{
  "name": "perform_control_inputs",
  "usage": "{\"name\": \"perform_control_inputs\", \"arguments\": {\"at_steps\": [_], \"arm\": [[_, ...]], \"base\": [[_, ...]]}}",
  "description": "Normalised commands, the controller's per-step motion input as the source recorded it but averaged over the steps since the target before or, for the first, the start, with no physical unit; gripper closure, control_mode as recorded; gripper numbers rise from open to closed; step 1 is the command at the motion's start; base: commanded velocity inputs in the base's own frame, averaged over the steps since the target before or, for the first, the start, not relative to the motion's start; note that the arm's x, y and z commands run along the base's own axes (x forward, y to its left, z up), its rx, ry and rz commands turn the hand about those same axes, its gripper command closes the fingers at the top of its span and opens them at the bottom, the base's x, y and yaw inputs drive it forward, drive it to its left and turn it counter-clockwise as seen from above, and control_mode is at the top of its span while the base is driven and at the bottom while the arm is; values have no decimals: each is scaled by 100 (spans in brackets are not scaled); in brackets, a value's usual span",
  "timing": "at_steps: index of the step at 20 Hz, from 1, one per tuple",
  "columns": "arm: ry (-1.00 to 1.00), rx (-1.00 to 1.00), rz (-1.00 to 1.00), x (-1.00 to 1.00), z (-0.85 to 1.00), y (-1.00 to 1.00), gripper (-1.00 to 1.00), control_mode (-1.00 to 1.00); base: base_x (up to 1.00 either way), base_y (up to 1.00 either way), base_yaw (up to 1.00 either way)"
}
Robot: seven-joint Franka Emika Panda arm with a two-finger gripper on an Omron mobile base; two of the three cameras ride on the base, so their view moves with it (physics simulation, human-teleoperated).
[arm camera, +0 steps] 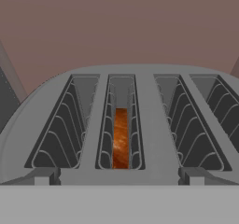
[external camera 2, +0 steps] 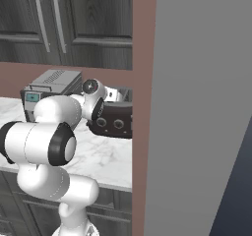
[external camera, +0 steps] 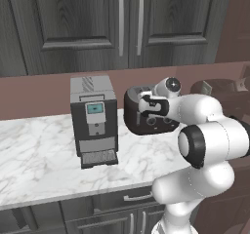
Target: Start the toaster. Once the lever pops up, take the bread to the plate on the dining counter.
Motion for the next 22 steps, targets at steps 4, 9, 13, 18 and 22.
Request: {"name": "perform_control_inputs", "arguments": {"at_steps": [4,9,13,18,22], "arm": [[0,0,0,0,0,0,-100,-100],[0,0,0,0,0,0,-100,-100],[0,0,0,0,0,0,-100,-100],[0,0,0,0,0,0,-100,-100],[0,0,0,0,0,0,-100,-100]], "base": [[0,0,0],[0,0,0],[0,0,0],[0,0,0],[0,0,0]]}}
